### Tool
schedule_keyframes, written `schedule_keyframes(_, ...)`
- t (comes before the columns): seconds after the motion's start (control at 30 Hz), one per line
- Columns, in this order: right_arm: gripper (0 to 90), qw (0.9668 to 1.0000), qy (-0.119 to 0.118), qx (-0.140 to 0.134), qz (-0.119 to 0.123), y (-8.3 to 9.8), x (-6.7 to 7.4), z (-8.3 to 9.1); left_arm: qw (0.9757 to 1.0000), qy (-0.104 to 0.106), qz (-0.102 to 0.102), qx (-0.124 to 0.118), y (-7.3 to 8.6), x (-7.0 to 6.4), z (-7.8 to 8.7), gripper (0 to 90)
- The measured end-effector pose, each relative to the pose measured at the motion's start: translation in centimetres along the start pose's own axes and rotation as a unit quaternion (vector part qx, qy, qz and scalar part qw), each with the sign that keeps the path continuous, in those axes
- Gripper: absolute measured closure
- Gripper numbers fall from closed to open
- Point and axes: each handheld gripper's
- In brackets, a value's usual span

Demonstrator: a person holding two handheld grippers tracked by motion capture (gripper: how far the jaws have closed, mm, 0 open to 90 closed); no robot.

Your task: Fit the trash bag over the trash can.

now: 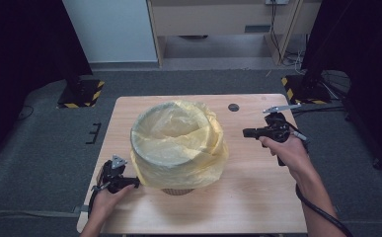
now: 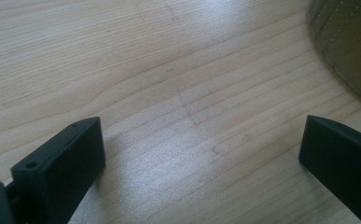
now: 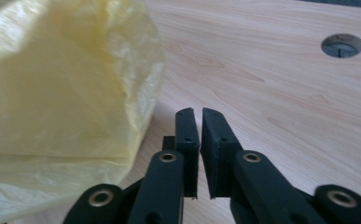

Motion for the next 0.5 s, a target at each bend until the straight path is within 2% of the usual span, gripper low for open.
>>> schedule_keyframes(0.27,63.9,0.9991,0.026,0.003,-0.032,2.1,-1.7,-0.2,1.0000,0.000,0.000,0.000,0.0,0.0,0.0,0.0)
schedule_keyframes(0.5,40.6,0.9971,0.045,0.002,-0.062,3.9,-3.1,-0.5,1.0000,0.000,0.000,0.000,0.0,0.0,0.0,0.0)
Point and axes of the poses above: each handheld gripper's, and its own axes: z roughly backward along the jaws, y roughly out of its underside, x roughly to its left, and after that the axes turned 10 degrees about z, right-handed
